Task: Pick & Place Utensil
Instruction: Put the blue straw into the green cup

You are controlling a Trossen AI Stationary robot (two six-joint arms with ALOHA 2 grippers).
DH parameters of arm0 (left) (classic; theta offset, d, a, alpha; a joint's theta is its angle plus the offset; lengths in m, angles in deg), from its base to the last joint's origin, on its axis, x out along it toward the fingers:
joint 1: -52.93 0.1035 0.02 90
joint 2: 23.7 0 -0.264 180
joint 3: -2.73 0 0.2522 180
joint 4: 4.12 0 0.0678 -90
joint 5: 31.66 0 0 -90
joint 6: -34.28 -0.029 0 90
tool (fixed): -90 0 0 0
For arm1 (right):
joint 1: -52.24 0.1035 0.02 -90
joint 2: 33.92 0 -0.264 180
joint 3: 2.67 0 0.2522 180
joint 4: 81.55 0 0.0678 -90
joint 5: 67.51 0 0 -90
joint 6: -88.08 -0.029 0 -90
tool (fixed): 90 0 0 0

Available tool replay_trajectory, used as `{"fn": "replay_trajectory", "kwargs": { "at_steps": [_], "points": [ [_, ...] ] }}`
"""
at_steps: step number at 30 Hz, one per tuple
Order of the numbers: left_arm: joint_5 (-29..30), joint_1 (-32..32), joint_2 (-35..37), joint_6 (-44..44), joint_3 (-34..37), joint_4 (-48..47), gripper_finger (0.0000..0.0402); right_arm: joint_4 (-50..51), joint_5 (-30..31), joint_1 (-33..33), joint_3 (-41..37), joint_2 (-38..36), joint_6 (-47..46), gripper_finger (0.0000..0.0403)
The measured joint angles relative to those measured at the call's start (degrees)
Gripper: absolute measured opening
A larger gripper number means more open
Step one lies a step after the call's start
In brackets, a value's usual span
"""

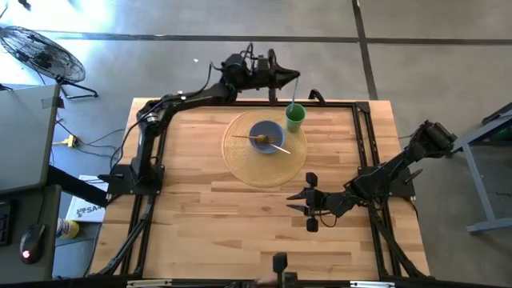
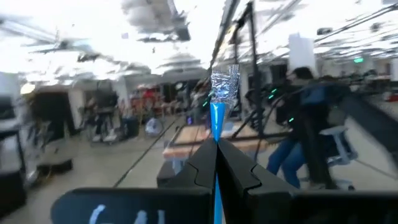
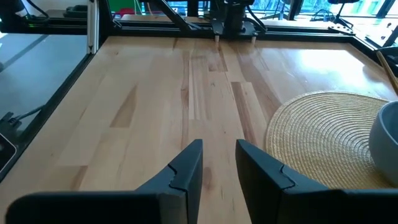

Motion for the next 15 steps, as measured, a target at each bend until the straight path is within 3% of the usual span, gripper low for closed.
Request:
{"fn": "replay_trajectory", "kwargs": {
  "at_steps": [11,15],
  "points": [
    [2.36,-0.79,-6.40,4.35,-0.01,-1.54,0.0002,0.17,-0.02,0.00,0.00,0.00,-0.64,0.0090],
    [2.77,-1.11,-6.53,4.08,-0.09,-3.56,0.0028,0.20,-0.02,0.00,0.00,0.00,-0.72,0.0090]
  ]
}}
